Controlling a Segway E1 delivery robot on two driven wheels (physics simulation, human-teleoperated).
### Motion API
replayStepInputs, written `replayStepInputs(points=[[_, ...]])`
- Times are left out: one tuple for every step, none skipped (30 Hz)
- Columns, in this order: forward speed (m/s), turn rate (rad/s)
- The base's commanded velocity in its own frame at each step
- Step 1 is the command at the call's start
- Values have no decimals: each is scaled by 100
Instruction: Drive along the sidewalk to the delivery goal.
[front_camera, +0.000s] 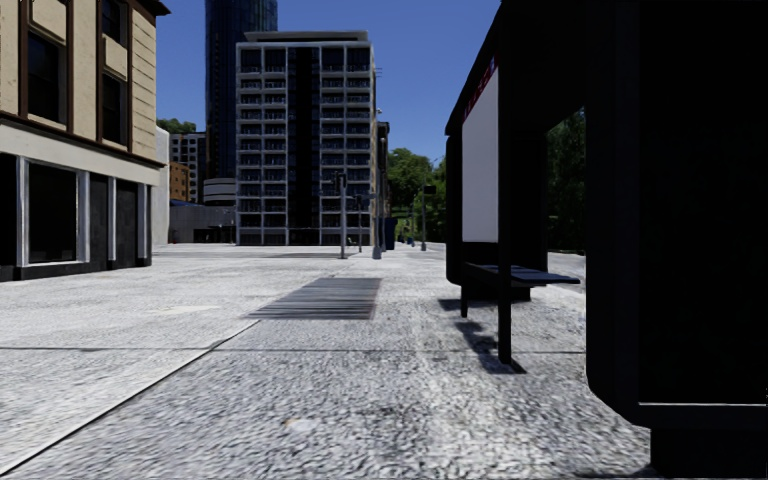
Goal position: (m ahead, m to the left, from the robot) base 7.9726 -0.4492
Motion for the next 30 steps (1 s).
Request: replayStepInputs(points=[[200,18],[200,18],[200,19],[200,19],[200,0],[200,0],[200,0],[200,0],[200,0],[200,0],[200,0],[200,0],[200,0],[200,0],[200,0],[200,0],[200,0],[200,0],[200,0],[200,0],[200,0],[200,0],[200,0],[200,0],[200,0],[200,0],[200,0],[200,0],[200,0],[200,0]])
